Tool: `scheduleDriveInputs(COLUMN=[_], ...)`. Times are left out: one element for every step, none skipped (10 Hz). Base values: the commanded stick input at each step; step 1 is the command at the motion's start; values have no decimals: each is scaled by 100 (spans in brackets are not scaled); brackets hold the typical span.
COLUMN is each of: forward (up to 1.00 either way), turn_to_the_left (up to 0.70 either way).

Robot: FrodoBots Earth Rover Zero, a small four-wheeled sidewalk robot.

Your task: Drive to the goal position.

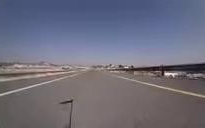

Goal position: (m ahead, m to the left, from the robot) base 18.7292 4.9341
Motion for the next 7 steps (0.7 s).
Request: scheduleDriveInputs(forward=[100, 100, 100, 100, 100, 100, 100], turn_to_the_left=[3, 2, 2, 2, 1, 0, 2])
